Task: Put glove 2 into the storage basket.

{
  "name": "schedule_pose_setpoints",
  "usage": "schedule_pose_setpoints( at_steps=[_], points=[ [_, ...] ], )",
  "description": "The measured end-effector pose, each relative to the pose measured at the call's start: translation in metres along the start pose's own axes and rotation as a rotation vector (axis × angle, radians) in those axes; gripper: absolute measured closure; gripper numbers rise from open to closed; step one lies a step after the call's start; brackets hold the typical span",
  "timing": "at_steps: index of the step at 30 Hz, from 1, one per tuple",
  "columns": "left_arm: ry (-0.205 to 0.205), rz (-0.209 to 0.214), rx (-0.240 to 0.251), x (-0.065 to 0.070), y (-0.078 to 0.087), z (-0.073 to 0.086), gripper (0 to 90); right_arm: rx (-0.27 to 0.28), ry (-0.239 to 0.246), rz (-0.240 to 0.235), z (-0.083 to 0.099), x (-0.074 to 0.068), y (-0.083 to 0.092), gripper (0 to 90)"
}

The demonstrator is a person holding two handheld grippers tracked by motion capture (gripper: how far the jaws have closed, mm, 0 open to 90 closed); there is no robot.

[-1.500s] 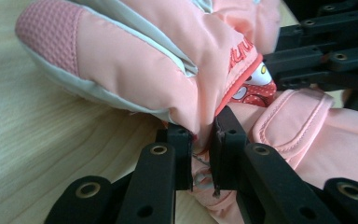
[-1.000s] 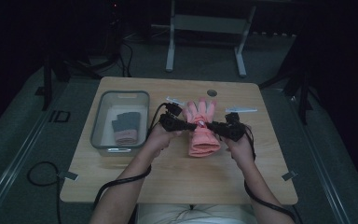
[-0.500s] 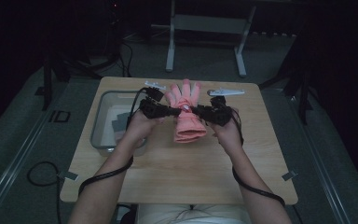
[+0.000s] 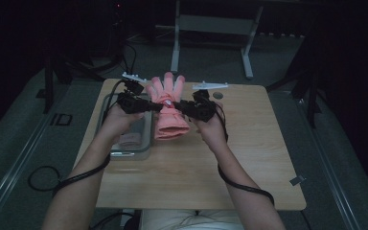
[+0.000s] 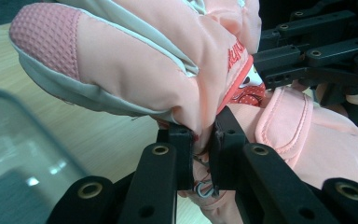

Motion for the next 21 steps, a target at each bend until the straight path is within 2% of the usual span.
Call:
schedule_pose_setpoints(
  at_steps=[4,12,14,15,17,18,19,21],
  points=[
    [0.027,-0.029,0.001,-0.014,0.015,0.012,80.8,-0.006,0.007,-0.024,-0.008,-0.014,-0.017,74.7],
    [0.091,-0.087,0.011,-0.045,0.044,0.037,80.8,-0.037,0.054,-0.062,-0.027,-0.044,-0.056,74.6],
    [0.091,-0.087,0.011,-0.045,0.044,0.037,80.8,-0.042,0.057,-0.067,-0.029,-0.048,-0.061,74.6],
    [0.12,-0.107,0.008,-0.058,0.053,0.048,80.8,-0.051,0.064,-0.079,-0.032,-0.056,-0.074,74.6],
    [0.125,-0.114,0.003,-0.062,0.055,0.051,80.8,-0.056,0.064,-0.083,-0.034,-0.059,-0.078,74.6],
    [0.135,-0.125,-0.003,-0.07,0.059,0.056,80.8,-0.063,0.07,-0.086,-0.036,-0.065,-0.088,74.6],
    [0.135,-0.125,-0.003,-0.07,0.059,0.056,80.8,-0.065,0.07,-0.09,-0.036,-0.067,-0.093,74.6],
    [0.151,-0.136,-0.007,-0.081,0.06,0.065,80.7,-0.071,0.07,-0.096,-0.036,-0.07,-0.103,74.5]
  ],
)
Point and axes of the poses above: each handheld gripper's, and its own axes: y roughly backward along the jaws, z roughly out of its underside, x roughly to its right, the point moved 8 cm from there along -y, roughly forward along the jaws, and after that the axes turned 11 degrees about -x, right-handed, at the moved point
